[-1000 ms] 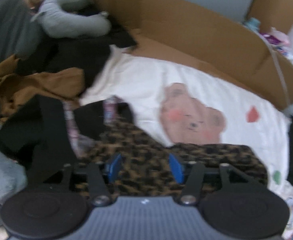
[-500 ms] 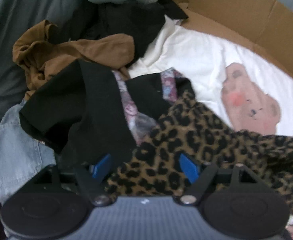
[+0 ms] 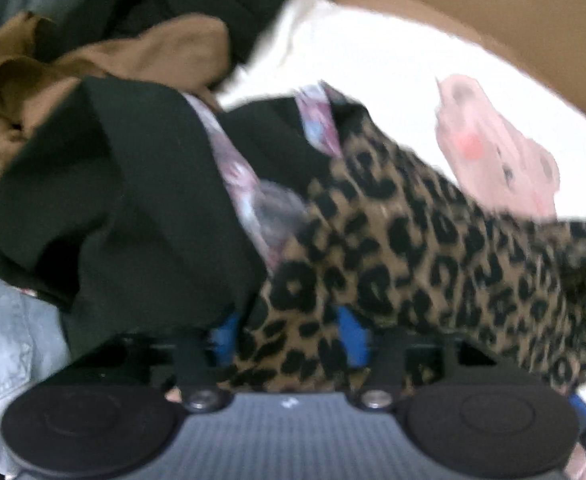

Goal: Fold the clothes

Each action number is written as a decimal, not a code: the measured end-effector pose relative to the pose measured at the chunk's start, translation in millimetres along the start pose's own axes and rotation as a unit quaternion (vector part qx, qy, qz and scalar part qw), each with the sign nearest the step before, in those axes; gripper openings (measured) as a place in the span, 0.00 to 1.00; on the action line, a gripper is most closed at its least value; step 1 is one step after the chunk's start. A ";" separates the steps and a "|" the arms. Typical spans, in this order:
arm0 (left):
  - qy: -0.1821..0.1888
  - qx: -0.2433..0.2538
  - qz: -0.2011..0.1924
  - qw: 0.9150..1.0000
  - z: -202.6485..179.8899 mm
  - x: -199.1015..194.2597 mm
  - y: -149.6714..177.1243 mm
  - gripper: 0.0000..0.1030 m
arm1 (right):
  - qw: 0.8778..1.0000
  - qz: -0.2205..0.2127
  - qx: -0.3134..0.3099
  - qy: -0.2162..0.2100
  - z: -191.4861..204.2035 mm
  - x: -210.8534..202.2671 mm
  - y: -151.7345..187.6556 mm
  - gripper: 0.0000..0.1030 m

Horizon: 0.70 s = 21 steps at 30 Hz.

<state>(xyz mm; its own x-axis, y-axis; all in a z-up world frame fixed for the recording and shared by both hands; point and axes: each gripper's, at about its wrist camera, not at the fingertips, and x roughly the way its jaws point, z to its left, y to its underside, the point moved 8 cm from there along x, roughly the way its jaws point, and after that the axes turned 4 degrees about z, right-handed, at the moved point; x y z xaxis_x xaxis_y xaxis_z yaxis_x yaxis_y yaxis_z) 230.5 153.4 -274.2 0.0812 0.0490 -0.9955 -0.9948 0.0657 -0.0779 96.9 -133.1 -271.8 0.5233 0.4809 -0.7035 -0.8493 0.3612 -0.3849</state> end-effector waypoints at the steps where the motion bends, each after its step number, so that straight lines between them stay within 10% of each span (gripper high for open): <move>1: -0.001 0.009 0.011 1.000 -3.2 1.9 4.5 0.24 | 1.000 0.016 -0.019 -0.001 4.3 1.4 2.0 0.51; 5: 0.010 0.013 0.010 1.000 -12.6 -11.4 7.6 0.06 | 0.998 0.047 -0.041 -0.018 12.0 1.6 5.3 0.51; 21: 0.045 0.031 -0.020 0.998 -81.7 -106.9 35.1 0.00 | 0.997 -0.006 -0.010 -0.072 27.2 -33.6 -24.9 0.51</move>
<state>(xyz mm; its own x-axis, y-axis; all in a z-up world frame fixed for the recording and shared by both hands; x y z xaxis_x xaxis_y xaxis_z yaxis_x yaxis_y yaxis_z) 181.9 69.0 -174.9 0.1121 -0.0451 -0.9927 -0.9849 0.1279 -0.1170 102.4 -136.5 -222.4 0.5360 0.5870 -0.6067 -0.8439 0.3519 -0.4050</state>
